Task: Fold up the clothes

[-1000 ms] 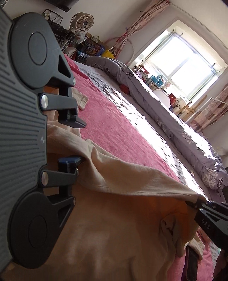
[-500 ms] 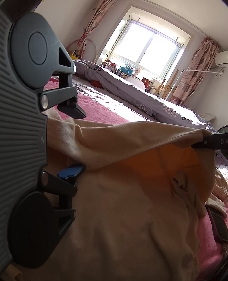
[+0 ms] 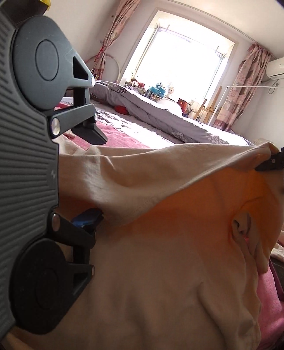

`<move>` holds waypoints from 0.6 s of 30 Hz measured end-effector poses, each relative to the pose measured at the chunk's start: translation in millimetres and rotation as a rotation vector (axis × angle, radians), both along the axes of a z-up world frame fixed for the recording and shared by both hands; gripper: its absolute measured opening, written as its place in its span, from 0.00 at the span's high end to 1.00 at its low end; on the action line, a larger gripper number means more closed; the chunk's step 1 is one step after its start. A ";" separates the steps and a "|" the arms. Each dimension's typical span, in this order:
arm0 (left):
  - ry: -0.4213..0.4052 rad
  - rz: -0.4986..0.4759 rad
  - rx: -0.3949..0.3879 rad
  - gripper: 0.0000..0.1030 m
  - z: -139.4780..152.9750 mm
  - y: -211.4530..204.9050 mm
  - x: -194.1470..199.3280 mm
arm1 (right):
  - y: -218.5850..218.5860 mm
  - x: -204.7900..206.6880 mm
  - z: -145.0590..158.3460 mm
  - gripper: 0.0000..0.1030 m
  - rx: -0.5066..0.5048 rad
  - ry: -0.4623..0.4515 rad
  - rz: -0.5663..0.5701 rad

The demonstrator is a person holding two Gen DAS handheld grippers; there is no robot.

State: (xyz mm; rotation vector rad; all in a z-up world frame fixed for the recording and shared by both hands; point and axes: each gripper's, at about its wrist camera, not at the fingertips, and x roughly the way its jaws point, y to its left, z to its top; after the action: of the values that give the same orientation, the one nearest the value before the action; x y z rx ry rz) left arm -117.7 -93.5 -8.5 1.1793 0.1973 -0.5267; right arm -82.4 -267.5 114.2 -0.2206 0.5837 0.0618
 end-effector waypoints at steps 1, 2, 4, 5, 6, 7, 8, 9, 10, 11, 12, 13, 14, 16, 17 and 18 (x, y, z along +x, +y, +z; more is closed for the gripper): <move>0.004 0.011 0.001 0.54 -0.6 -2.7 2.7 | 0.1 -1.1 0.1 0.92 -0.001 -0.001 0.002; 0.006 0.021 -0.004 0.56 -1.0 -5.0 5.1 | 0.0 -1.9 0.2 0.92 -0.003 -0.001 0.003; 0.002 0.040 -0.021 0.64 -1.3 -8.6 9.0 | -0.1 -2.8 -0.6 0.92 -0.013 -0.001 0.003; -0.011 0.053 -0.037 0.65 -0.1 -9.2 10.6 | 0.7 -3.3 -2.2 0.92 -0.033 -0.004 0.001; -0.024 0.067 -0.054 0.72 1.2 -9.7 12.2 | 1.5 -3.8 -3.8 0.92 -0.052 -0.008 -0.001; -0.030 0.087 -0.081 0.77 4.6 -8.5 14.4 | 3.7 -4.9 -6.7 0.92 -0.091 -0.017 -0.003; -0.031 0.113 -0.115 0.79 9.6 -7.9 18.3 | 8.6 -7.1 -12.3 0.92 -0.168 -0.039 -0.005; -0.030 0.143 -0.155 0.81 16.0 -6.0 22.5 | 13.7 -9.7 -18.2 0.92 -0.248 -0.063 -0.004; -0.033 0.168 -0.190 0.84 21.5 -4.6 26.6 | 19.4 -13.2 -24.5 0.92 -0.326 -0.092 0.003; -0.038 0.206 -0.238 0.86 29.8 -2.1 32.3 | 25.0 -17.3 -30.9 0.92 -0.394 -0.122 0.012; -0.044 0.243 -0.286 0.88 38.0 0.4 38.0 | 30.5 -21.3 -37.2 0.92 -0.461 -0.152 0.021; -0.046 0.273 -0.326 0.88 45.7 2.5 42.9 | 34.7 -24.4 -41.5 0.92 -0.509 -0.177 0.026; -0.049 0.303 -0.366 0.88 53.3 4.6 47.7 | 36.1 -25.5 -41.7 0.92 -0.516 -0.193 0.022; -0.072 0.347 -0.430 0.89 72.6 12.5 54.8 | 38.9 -27.8 -42.2 0.93 -0.531 -0.225 0.015; -0.093 0.359 -0.446 0.89 78.1 13.6 57.1 | 39.9 -29.0 -41.4 0.93 -0.537 -0.243 0.010; -0.113 0.370 -0.460 0.90 85.4 15.2 60.1 | 40.1 -30.2 -38.7 0.93 -0.540 -0.266 0.003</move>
State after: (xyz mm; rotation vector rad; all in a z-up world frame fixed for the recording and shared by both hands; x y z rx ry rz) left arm -57.6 -78.4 76.9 0.6975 0.1793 -0.1631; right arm -112.7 -227.5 75.5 -0.7424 0.3239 -0.1239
